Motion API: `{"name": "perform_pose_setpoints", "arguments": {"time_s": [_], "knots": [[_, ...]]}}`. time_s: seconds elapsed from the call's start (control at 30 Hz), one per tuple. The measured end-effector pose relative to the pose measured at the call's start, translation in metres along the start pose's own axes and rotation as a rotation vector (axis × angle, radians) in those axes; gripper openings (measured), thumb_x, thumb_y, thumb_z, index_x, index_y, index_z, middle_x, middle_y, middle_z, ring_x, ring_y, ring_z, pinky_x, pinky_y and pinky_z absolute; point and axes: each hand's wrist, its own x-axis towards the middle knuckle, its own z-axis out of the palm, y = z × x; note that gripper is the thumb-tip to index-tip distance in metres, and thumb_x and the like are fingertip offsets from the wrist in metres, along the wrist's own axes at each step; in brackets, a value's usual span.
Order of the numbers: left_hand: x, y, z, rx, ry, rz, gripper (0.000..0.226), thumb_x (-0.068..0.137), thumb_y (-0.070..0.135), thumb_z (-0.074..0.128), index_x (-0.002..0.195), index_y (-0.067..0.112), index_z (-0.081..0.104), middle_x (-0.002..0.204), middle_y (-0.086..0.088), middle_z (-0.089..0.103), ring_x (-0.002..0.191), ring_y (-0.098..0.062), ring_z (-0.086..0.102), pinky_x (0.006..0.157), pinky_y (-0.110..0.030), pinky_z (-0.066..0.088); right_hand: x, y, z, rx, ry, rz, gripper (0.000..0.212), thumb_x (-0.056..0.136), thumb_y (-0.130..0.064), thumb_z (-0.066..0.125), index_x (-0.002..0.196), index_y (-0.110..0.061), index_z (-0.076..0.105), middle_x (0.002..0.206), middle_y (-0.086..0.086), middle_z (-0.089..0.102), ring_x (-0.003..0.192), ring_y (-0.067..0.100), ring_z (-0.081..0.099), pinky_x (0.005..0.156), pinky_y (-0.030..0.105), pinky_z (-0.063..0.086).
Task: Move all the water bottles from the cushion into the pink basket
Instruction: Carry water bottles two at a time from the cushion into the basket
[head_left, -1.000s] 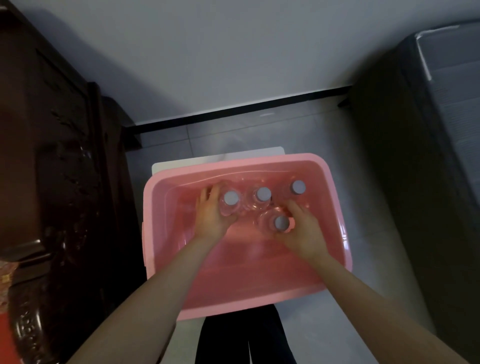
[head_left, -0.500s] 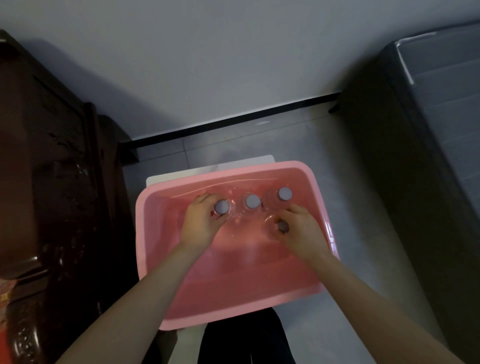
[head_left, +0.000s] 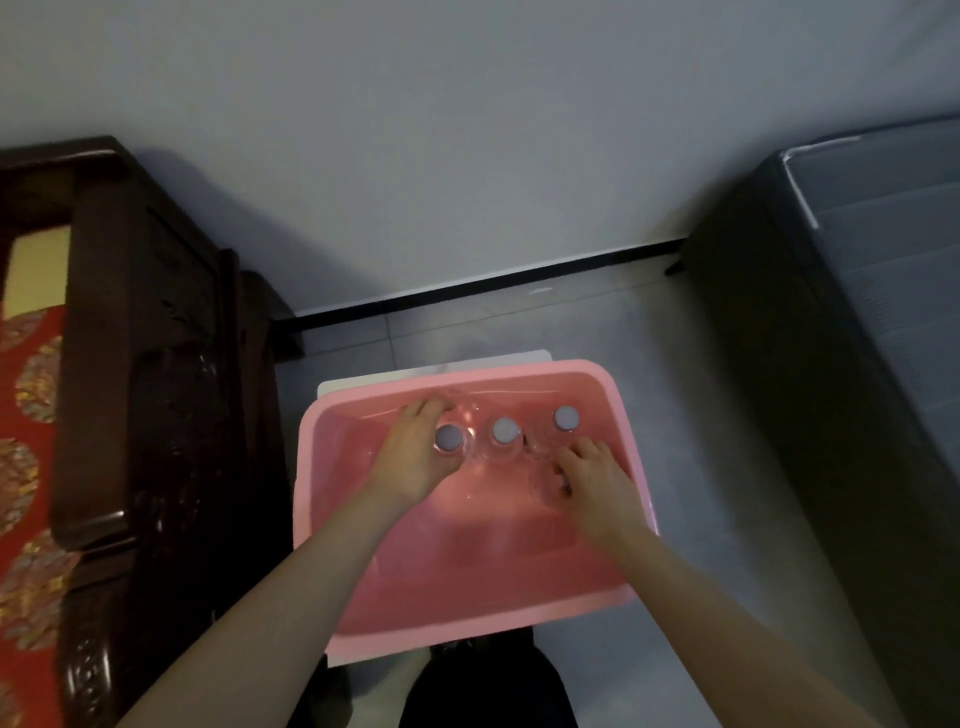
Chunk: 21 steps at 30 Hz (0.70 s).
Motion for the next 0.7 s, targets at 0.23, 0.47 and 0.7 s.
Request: {"name": "perform_pose_setpoints", "arguments": {"time_s": [0.23, 0.47, 0.7], "knots": [[-0.004, 0.026, -0.039, 0.009, 0.097, -0.033, 0.048, 0.081, 0.019, 0.070, 0.126, 0.010, 0.054, 0.125, -0.008, 0.056, 0.119, -0.024, 0.049, 0.097, -0.025, 0.034, 0.016, -0.020, -0.053, 0.059, 0.056, -0.056, 0.027, 0.086, -0.031, 0.060, 0.106, -0.013, 0.060, 0.113, 0.008, 0.056, 0.110, 0.029, 0.051, 0.080, 0.039, 0.048], [-0.043, 0.065, -0.113, 0.006, 0.367, -0.042, 0.039, 0.086, 0.021, 0.067, 0.120, 0.006, 0.059, 0.120, -0.011, 0.060, 0.116, -0.026, 0.053, 0.097, -0.027, 0.036, 0.015, -0.084, -0.143, 0.115, 0.302, -0.328, 0.034, 0.094, -0.030, 0.054, 0.119, -0.009, 0.061, 0.125, 0.009, 0.057, 0.121, 0.028, 0.046, 0.095, 0.045, 0.044], [-0.175, 0.058, -0.212, 0.009, 0.672, -0.207, 0.040, 0.085, 0.020, 0.067, 0.123, 0.013, 0.057, 0.122, -0.006, 0.059, 0.114, -0.020, 0.055, 0.091, -0.021, 0.036, -0.030, -0.177, -0.188, 0.195, 0.359, -0.639, 0.042, 0.096, -0.034, 0.050, 0.132, -0.013, 0.051, 0.139, 0.007, 0.049, 0.128, 0.025, 0.041, 0.103, 0.037, 0.037]]}}
